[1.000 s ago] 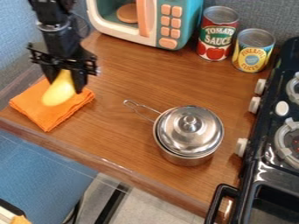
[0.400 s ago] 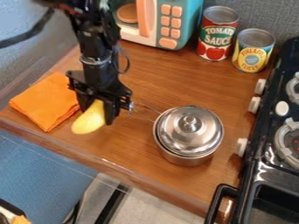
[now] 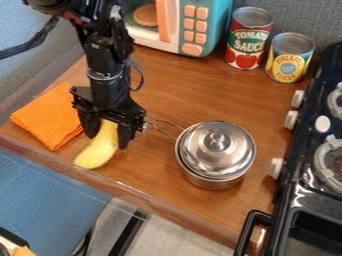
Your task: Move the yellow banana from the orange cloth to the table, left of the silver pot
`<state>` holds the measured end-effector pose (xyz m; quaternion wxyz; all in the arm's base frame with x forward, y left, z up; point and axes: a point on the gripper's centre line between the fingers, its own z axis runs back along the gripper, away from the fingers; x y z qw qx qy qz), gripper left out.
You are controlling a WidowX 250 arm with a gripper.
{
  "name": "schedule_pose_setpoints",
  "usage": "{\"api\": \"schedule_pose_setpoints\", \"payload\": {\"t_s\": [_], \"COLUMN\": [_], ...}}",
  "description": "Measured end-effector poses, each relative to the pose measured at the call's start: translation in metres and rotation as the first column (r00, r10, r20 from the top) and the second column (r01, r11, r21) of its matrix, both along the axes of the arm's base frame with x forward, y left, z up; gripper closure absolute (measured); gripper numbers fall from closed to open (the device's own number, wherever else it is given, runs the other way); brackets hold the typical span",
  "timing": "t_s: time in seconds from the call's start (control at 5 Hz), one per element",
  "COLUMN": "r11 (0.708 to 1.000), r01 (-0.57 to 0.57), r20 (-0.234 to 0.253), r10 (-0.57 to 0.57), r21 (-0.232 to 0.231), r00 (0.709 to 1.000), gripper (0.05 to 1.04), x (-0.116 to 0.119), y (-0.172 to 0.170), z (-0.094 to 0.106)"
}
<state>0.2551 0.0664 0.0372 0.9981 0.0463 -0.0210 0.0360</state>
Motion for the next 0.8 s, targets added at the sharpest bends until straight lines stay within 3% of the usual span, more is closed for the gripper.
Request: {"api": "schedule_pose_setpoints", "payload": {"t_s": [0.2, 0.4, 0.6, 0.8], "r11": [1.0, 1.0, 1.0, 0.999], "r01": [0.003, 0.009, 0.018, 0.036], "r20": [-0.004, 0.005, 0.055, 0.067], "r10": [-0.003, -0.009, -0.019, -0.036], "r21": [-0.007, -0.006, 0.004, 0.009], "r00": [1.0, 1.0, 0.998, 0.997], "gripper": [0.073, 0.079, 0.083, 0.083], "x": [-0.001, -0.003, -0.002, -0.003], "y": [-0.001, -0.003, -0.004, -0.004], "z": [0.0, 0.011, 0.037, 0.052]}}
